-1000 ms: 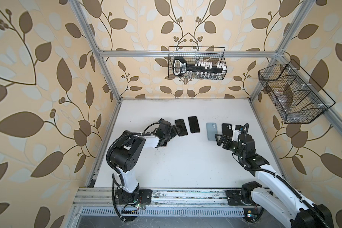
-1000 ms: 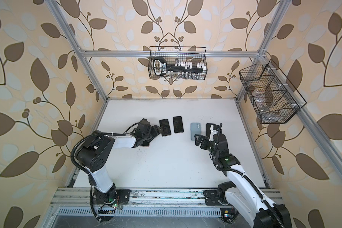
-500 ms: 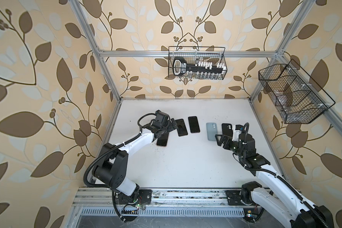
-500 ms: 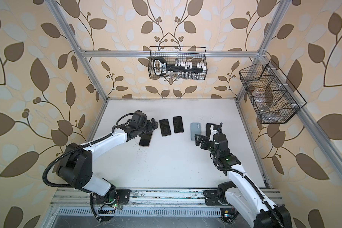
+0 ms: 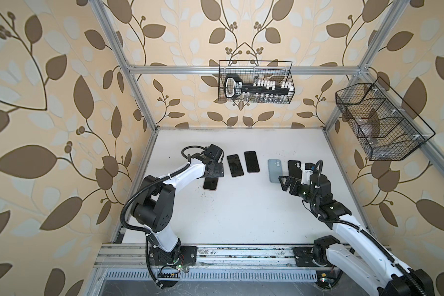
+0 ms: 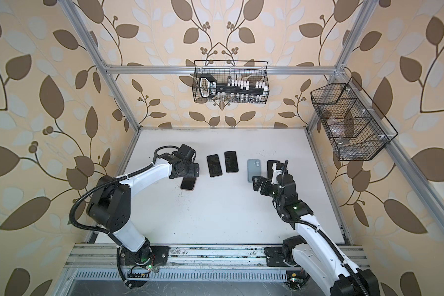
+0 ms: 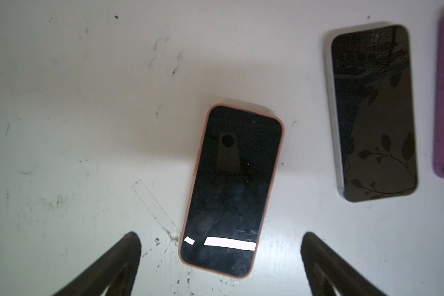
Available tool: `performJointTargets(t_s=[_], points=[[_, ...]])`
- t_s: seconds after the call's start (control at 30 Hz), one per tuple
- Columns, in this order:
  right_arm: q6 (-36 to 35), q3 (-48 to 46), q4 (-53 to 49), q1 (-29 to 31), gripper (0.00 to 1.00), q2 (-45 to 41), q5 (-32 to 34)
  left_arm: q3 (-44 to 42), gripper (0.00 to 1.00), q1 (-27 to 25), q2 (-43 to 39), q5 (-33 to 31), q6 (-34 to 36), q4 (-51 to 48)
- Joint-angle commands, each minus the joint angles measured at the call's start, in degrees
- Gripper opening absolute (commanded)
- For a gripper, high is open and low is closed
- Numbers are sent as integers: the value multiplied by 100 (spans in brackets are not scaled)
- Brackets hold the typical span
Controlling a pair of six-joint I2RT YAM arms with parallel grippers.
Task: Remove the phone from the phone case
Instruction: 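Move the left gripper over the pink-framed phone and grasp it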
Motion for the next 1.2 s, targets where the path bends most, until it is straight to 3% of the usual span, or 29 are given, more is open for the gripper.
performJointTargets(t_s=[0.0,0.27,0.77,1.17], points=[[-6,144,-217,35,100,-164,-11,133,99,49,207,-362,650,-96],[-15,127,-475,63,100,-333,69,-125,99,115,192,70,831,478],[31,36,-541,132,100,-386,152,81,97,251,868,493,929,596],[28,95,-668,132,100,-448,203,134,83,317,991,684,860,690]])
